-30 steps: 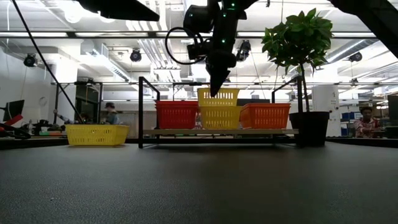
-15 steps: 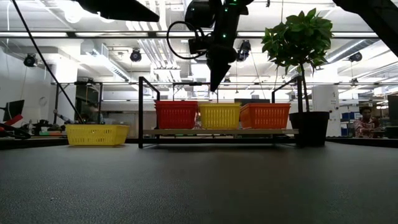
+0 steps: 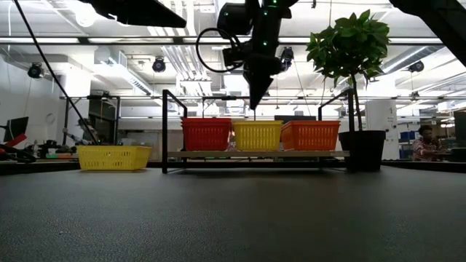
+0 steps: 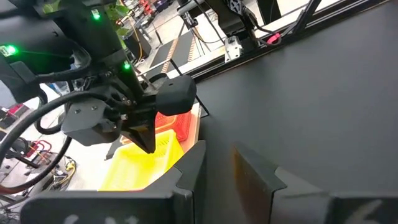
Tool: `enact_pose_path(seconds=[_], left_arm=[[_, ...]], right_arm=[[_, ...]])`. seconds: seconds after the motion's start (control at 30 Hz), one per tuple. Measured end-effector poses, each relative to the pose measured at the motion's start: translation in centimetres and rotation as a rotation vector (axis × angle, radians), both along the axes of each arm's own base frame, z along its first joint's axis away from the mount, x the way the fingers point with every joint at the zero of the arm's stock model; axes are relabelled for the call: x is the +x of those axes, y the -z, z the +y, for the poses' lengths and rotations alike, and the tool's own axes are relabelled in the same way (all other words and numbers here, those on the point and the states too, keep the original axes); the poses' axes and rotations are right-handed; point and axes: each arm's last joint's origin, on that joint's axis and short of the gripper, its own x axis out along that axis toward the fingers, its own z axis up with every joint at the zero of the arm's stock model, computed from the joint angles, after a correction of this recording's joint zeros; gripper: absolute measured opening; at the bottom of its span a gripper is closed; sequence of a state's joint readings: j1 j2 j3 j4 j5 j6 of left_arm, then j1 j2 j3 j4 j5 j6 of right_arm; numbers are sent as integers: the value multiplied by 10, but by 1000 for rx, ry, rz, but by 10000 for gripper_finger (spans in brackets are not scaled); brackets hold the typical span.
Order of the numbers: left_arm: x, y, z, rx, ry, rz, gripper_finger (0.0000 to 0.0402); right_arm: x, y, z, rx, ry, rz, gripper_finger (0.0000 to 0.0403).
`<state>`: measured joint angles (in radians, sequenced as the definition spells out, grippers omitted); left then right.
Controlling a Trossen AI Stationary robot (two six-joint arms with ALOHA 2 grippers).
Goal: Stack baskets on shelf by color
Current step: Stack the orange bin on top of the orange bin on the shelf
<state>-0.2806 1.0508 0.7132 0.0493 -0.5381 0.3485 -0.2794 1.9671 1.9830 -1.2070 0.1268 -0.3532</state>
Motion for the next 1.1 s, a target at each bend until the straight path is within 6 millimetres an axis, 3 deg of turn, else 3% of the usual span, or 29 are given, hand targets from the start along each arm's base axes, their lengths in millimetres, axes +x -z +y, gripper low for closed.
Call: enact_pose_path(seconds=[0.27,0.6,0.87,1.1], left_arm=[[0,0,0,-26,-7,-7,58],[0,1,0,-195,-53,-46,58],[7,12,-3,-328,-101,-48,58],[24,12,-6,-419,-184,-73,58]], right_arm=[[-7,-3,15,23,-26,68,9],[-25,-22,70,70,-112,35,8],[-53,-16,117,82,-157,-133,8],[-80,-1,152,89,-255,-435,8]])
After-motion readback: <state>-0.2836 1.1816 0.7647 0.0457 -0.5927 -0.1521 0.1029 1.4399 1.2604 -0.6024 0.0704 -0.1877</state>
